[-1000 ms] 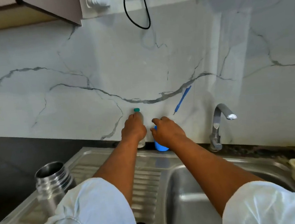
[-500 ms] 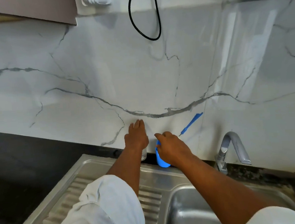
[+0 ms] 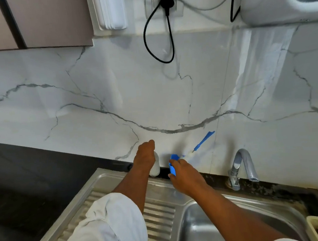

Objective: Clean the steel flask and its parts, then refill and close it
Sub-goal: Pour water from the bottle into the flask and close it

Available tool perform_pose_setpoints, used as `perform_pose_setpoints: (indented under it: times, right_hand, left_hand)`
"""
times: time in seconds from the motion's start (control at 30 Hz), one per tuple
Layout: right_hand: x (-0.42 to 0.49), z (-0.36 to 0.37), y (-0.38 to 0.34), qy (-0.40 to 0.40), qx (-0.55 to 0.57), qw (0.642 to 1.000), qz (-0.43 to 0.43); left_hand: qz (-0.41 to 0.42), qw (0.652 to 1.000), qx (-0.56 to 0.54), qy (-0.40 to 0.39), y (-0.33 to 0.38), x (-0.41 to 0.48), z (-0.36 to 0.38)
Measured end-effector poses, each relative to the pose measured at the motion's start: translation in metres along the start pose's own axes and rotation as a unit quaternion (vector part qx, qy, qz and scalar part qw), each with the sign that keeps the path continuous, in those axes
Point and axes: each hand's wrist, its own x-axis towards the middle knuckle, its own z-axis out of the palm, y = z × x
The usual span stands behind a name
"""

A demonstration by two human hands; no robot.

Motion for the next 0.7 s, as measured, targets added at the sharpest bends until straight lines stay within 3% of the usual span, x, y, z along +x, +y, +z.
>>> perform_pose_setpoints:
  times: [0.07,0.2,0.3,0.4,0.6,0.7]
  right_hand:
    - [-0.004,-0.003,-0.006,-0.002,0.019,1.000,0.002]
    - [-0.004,-0.016,-0.021,0.026,0.091,0.995,0.008]
    - [-0.007,-0.028,-0.040,0.022,0.172,0.985,0.019]
    - [-0.020,-0.033,-0.064,0.024,0.275,0.961,-0.003]
    - [-0.065,-0.051,-0.127,0.145,0.383,0.911,-0.035]
    - [-0.094,-0.059,-0.153,0.154,0.394,0.906,-0.031]
  left_hand:
    - [0.039,0.999,0.009,-0.016,-0.003,-0.004,-0.013]
    - [0.079,0.987,-0.113,-0.078,0.001,-0.011,-0.066]
    - [0.117,0.974,-0.145,-0.127,0.007,-0.029,-0.117]
    - [0.160,0.958,-0.208,-0.114,0.006,-0.052,-0.161]
    - [0.207,0.887,-0.394,-0.127,0.002,-0.097,-0.230]
    - [0.208,0.848,-0.455,-0.173,-0.011,-0.114,-0.247]
